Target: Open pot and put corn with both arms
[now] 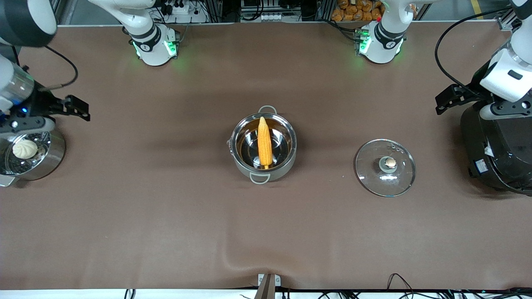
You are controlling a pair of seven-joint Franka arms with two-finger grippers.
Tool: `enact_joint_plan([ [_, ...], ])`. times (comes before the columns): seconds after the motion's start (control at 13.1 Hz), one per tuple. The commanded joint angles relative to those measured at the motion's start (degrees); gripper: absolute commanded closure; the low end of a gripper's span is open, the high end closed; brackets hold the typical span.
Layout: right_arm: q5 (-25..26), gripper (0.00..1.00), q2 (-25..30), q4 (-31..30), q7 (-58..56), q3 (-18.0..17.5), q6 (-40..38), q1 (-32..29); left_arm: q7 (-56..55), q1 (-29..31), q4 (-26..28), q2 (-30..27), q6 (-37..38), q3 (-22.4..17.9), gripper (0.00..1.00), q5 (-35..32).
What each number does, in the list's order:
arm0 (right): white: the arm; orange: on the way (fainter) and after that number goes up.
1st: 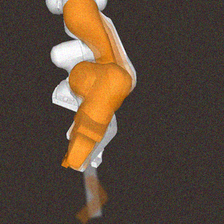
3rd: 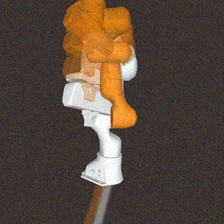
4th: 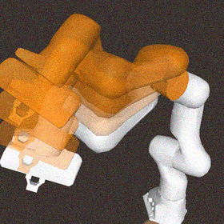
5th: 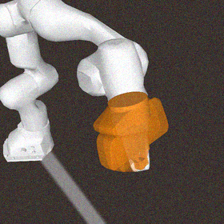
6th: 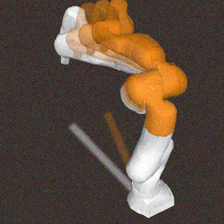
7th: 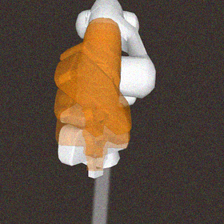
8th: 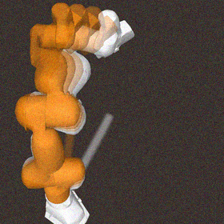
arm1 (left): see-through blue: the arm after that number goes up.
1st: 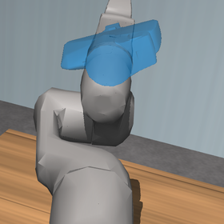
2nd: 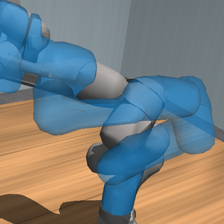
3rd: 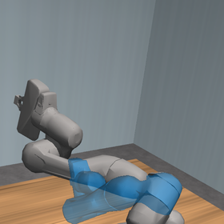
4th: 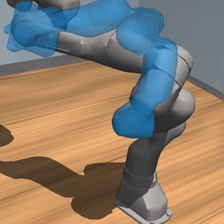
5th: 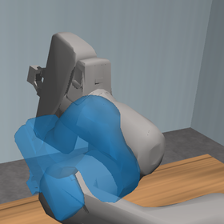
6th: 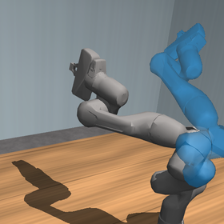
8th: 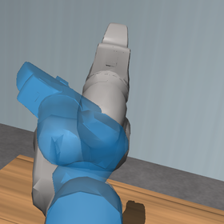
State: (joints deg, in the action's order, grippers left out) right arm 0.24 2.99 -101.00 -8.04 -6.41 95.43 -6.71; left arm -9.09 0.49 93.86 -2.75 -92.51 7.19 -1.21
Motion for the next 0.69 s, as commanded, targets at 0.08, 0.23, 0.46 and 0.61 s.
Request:
enact_joint_plan([
  [0.08,-2.8,0.00,0.6,2.3,-0.5,1.3,-2.4,-1.2,1.6,0.7,-5.5,0.2,5.2,0.5,0.00,-0.3],
  [0.23,-2.8,0.00,0.5,4.6,0.0,4.3,-4.9,0.6,1.4,0.2,-5.6,0.2,5.7,0.4,0.00,0.0],
  [0.46,-2.2,0.00,0.5,7.7,5.8,5.6,-8.3,2.1,1.4,-0.1,-5.7,-0.2,6.4,0.3,0.00,-0.3],
  [0.61,-2.1,0.00,0.5,9.2,6.2,5.7,-8.7,2.4,1.2,-0.4,-5.7,-0.3,6.4,0.1,0.00,-0.5],
])
